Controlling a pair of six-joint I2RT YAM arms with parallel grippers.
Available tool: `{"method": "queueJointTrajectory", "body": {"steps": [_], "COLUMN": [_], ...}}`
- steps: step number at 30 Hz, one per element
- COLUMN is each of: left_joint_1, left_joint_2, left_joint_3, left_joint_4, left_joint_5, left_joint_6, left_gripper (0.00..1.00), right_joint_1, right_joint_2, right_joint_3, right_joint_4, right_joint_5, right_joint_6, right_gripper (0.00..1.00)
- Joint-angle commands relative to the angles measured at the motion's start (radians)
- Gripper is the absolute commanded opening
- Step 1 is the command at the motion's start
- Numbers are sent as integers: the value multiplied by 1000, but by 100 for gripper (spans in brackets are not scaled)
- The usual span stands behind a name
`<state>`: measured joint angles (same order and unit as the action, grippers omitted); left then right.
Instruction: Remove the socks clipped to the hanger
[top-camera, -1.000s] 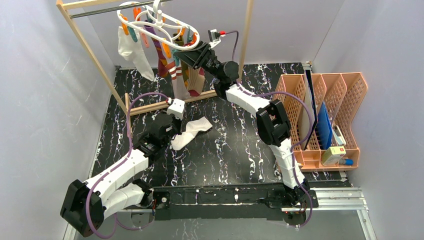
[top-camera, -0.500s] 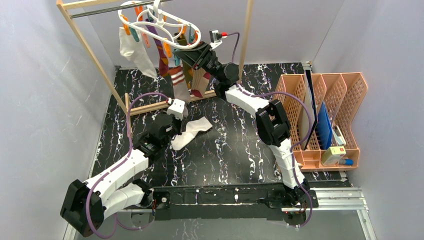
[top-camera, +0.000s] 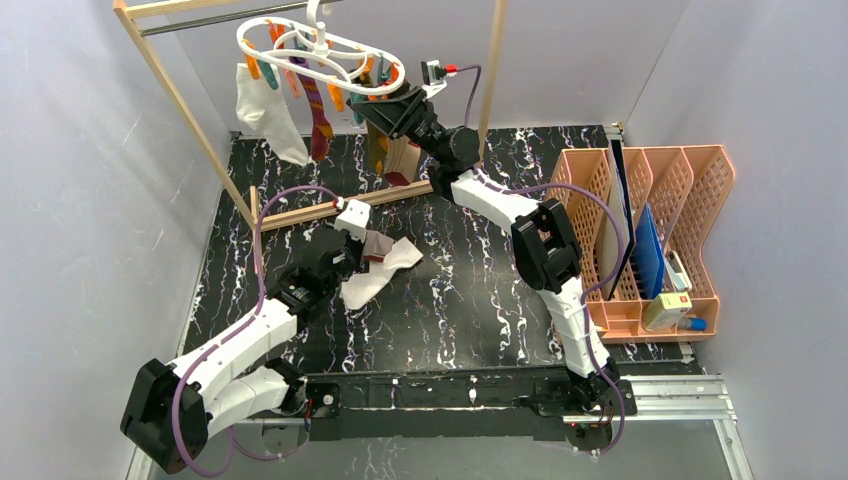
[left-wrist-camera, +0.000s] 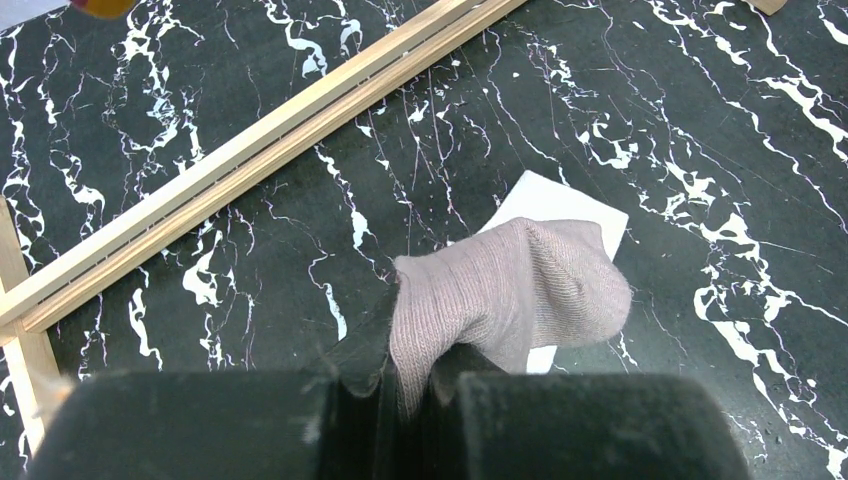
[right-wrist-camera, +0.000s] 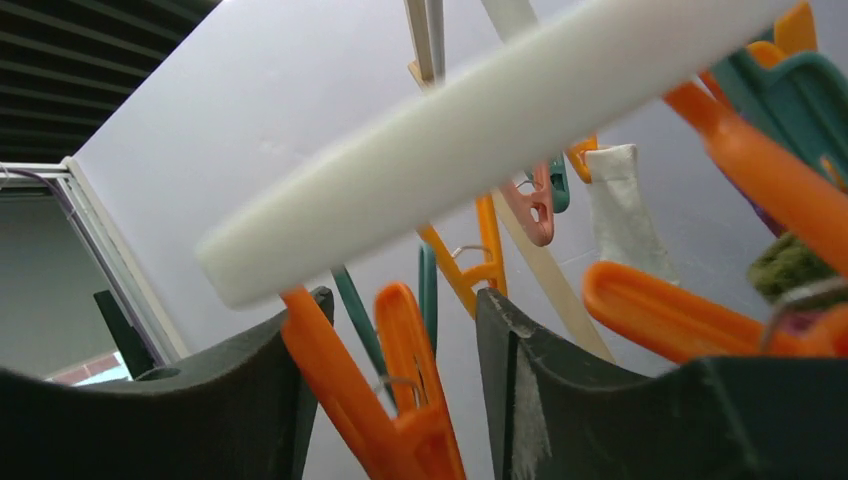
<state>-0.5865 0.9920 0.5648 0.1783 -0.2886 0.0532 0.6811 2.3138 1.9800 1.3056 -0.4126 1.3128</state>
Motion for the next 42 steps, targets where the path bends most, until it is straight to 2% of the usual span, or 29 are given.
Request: {"method": "queueJointTrajectory", "body": {"steps": [1,7,11,13,14,17,18,20,25,31,38,42], "left_joint_1": [2,2,2,2,2,3,2,2,3,3,4,4], "left_joint_2": [-3,3,8,9,11,12,11,10,-24,-152,-275,-297], "left_joint_3": [-2,0,3,4,5,7,7,7,7,34,23,-10], "left_joint_4": [0,0,-2,-4,-5,-8,-8,-10,-7,-51,-39,50], "left_joint_5": [-22,-44,-69,-81,-86,-109,-123,-153,-223,-271,-332,-397], "left_joint_6": [8,9,7,5,5,-1,-3,-13,-15,7,68,89], "left_gripper": [0,0,2,17,29,74,83,97,98,98,98,98], "right_joint_1": [-3,-8,-11,-12,-12,-13,-13,-12,-11,-12,-13,-14], "right_joint_2": [-15,-53,-142,-218,-257,-377,-415,-486,-638,-795,-877,-904], "right_joint_3": [-14,-60,-186,-290,-340,-493,-539,-610,-723,-780,-865,-899], "right_joint_4": [36,1,-39,-102,-128,-220,-244,-305,-453,-624,-645,-641], "right_joint_5": [7,-20,-26,-21,-15,16,26,48,67,87,78,71], "right_joint_6": [1,-9,-36,-90,-124,-221,-237,-293,-408,-535,-544,-541], "right_gripper": [74,98,98,98,98,98,98,98,98,98,98,98]}}
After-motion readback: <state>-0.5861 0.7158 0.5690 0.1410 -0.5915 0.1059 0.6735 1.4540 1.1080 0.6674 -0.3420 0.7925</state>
